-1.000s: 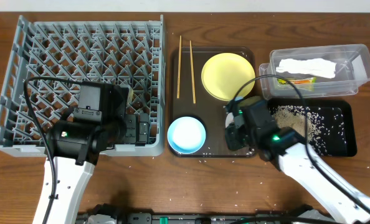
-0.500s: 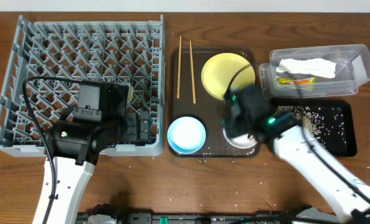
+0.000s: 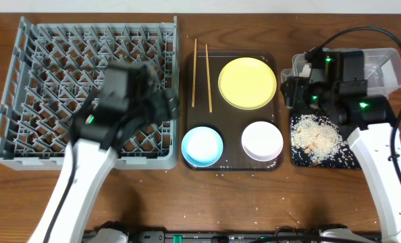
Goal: Sort waste into correct bins and load items into the dishwasher
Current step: 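Reach the left gripper to the chopsticks and grasp one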
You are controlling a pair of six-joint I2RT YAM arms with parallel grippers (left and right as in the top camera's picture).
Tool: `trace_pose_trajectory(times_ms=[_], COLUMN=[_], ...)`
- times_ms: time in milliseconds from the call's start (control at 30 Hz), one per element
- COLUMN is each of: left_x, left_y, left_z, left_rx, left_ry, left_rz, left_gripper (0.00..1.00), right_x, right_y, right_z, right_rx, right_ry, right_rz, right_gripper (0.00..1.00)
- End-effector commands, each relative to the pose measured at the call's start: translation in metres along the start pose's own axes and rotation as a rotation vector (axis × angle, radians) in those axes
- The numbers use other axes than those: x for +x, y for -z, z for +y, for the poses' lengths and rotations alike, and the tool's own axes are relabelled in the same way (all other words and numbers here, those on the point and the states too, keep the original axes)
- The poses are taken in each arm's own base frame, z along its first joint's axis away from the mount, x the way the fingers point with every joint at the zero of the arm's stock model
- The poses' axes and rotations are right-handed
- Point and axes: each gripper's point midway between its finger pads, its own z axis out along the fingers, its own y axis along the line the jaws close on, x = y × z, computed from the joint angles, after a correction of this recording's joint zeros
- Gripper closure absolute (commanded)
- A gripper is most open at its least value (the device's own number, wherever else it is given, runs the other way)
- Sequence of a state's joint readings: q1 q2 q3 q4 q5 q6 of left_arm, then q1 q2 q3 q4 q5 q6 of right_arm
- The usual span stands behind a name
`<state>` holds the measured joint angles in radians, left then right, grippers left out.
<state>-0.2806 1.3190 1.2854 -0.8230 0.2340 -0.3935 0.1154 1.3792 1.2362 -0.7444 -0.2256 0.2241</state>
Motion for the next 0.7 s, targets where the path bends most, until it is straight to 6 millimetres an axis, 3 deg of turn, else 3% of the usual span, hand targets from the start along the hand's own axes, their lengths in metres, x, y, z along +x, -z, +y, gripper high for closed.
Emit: trace_pose_trajectory(times_ms=[0,200,300,400,433,467,500,600,667], left_x=[-0.03,-0.05,-0.052,-0.051,-0.053,-0.055,-0.059,-0.054,-0.048], left_y=[-0.016,-0.073,-0.107,-0.129,-0.136,-0.141,-0.157,-0.179,-0.192], left_z=[-0.02,-0.039,-0.04,-0.038,-0.039,-0.039,-0.04,-0.035,-0.03], left_rx=[-0.062,-0.159,-0.176,-0.174,-0.171,-0.167,-0.16,-0.169,-0.179], left_ry=[-0.04,-0.174,-0.188,-0.187,-0.188,-0.188,-0.189,-0.189,-0.189], left_rz=[-0.012,0.069,0.088,0.099,0.093,0.085,0.071,0.091,0.112], left_gripper=[0.14,0.14,0.12,0.01,0.02,0.02,0.0,0.08,0.17], right_x=[-0.001,0.013,0.019,0.02,0.022,0.023,0.025,0.026,0.027], right_y=[0.005,0.005,0.005,0.008,0.009,0.011,0.017,0.038,0.039], right_z=[0.008,0.004,-0.01,-0.034,-0.043,-0.051,-0.068,-0.114,-0.122], right_rx=[-0.068,-0.05,0.031,0.163,0.213,0.257,0.361,0.583,0.541], right_ry=[-0.044,-0.064,-0.07,-0.091,-0.091,-0.089,-0.102,-0.266,-0.315], right_rz=[0.009,0.066,0.08,0.075,0.075,0.075,0.071,0.019,0.03], right_gripper=[0.42,0.34,0.31,0.27,0.22,0.08,0.01,0.01,0.01])
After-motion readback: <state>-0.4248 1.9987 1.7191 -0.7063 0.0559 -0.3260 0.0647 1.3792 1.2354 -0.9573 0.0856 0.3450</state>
